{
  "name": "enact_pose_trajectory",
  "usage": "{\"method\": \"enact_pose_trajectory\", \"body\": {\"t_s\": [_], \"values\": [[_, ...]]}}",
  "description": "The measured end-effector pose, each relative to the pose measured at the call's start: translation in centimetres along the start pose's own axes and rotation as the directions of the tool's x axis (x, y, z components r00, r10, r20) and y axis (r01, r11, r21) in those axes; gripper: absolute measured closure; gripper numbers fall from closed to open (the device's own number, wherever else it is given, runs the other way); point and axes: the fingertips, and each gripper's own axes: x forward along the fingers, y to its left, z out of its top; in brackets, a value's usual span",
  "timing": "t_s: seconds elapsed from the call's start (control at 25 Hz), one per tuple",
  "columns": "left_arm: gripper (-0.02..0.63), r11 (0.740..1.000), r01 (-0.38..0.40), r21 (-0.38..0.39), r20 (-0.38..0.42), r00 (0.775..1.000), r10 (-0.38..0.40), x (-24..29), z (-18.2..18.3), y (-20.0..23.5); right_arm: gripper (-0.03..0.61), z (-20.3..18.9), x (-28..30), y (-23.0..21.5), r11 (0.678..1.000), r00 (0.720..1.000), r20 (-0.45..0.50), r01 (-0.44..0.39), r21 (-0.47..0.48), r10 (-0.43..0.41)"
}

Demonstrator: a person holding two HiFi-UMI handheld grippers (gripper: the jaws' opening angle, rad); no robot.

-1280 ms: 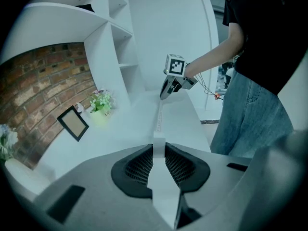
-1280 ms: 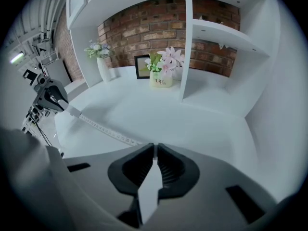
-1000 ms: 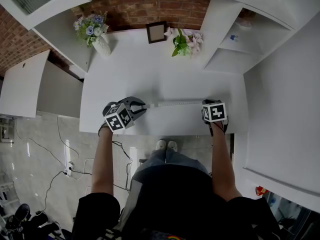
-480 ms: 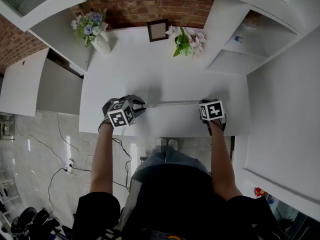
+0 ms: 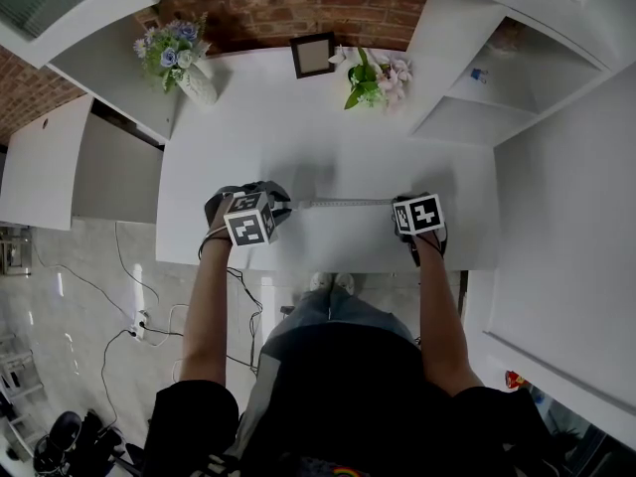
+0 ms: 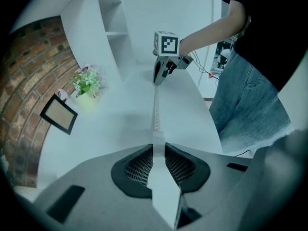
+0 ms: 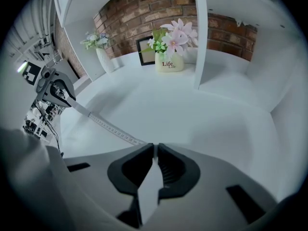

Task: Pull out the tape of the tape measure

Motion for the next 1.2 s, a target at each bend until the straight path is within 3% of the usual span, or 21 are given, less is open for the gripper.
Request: {"method": "enact_pose_trajectory", "body": {"t_s": [0.44,0.76,1.2], "values": [[0.534,1.0,0.029,0.008,-0.101,0.995,-0.028,0.7,1.2,0.9,0.539,0.2,0.1,-0.2,1.0,1.0,-0.015,0.006,-0.025,-0.006],[0.532,1.0,0.01,-0.02,-0.068,0.998,-0.012,1.0,2.0,1.6,0.471,0.5,0.0,-0.4,1.0,1.0,-0.002,-0.003,-0.018,0.003],[0.506,0.999,-0.008,-0.041,-0.037,0.999,0.007,1.1,2.3,1.9,0.45,0.8,-0.2,-0.2,1.0,1.0,0.018,-0.013,-0.015,0.014]]}}
